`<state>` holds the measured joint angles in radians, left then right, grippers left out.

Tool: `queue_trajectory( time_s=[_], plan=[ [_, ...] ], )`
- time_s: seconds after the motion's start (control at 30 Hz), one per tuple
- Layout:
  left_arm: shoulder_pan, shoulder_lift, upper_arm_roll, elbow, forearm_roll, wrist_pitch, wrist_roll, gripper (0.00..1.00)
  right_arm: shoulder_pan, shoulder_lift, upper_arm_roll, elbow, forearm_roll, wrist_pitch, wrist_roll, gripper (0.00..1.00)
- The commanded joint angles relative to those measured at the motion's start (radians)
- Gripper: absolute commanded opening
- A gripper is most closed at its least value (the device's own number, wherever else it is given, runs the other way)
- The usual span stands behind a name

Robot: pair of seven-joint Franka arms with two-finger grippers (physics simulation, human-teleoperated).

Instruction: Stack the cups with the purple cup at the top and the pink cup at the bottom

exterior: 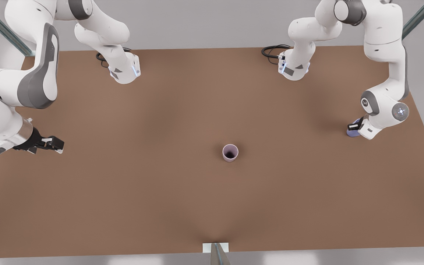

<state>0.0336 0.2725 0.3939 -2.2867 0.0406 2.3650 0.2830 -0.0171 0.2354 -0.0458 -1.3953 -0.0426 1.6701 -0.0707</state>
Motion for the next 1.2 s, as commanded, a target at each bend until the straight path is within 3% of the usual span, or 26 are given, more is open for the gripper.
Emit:
queue_trajectory(
  time_s=[0.0,0.03,0.1,0.3,0.4,0.57,0.8,1.07,1.17],
  plan=[
    [0.0,0.002,0.0,0.001,-0.001,0.016,0.021,0.39,0.0,-0.001,0.0,0.001,0.0,0.003,-0.032,1.0],
    [0.0,0.002,0.0,0.001,-0.001,0.014,0.021,0.31,-0.001,-0.002,0.0,0.001,0.001,0.002,-0.032,1.0],
    [0.0,0.002,0.0,0.001,-0.001,0.014,0.019,0.26,0.003,-0.001,0.0,0.001,0.001,0.005,-0.034,1.0],
    [0.0,-0.022,-0.007,0.013,-0.001,-0.012,0.008,0.21,0.003,0.019,0.001,0.002,0.006,0.005,-0.032,1.0],
    [-0.027,-0.039,-0.021,0.111,-0.002,-0.133,0.004,0.21,0.0,0.027,0.0,0.012,0.03,0.005,-0.034,1.0],
    [-0.049,-0.039,-0.265,0.421,-0.01,-0.477,-0.231,0.21,0.0,0.025,0.0,0.015,0.027,0.003,-0.034,1.0],
    [-0.098,-0.01,-0.652,0.582,-0.016,-0.564,-0.838,0.21,-0.006,0.025,-0.002,0.029,0.024,0.003,-0.034,1.0],
    [-0.414,0.257,-0.658,0.923,-0.011,-0.556,-1.298,0.21,-0.006,0.025,0.0,0.029,0.027,0.005,-0.032,1.0],
    [-0.494,0.283,-0.656,0.938,-0.005,-0.546,-1.375,0.21,-0.006,0.025,0.0,0.027,0.027,0.005,-0.032,1.0]
  ],
)
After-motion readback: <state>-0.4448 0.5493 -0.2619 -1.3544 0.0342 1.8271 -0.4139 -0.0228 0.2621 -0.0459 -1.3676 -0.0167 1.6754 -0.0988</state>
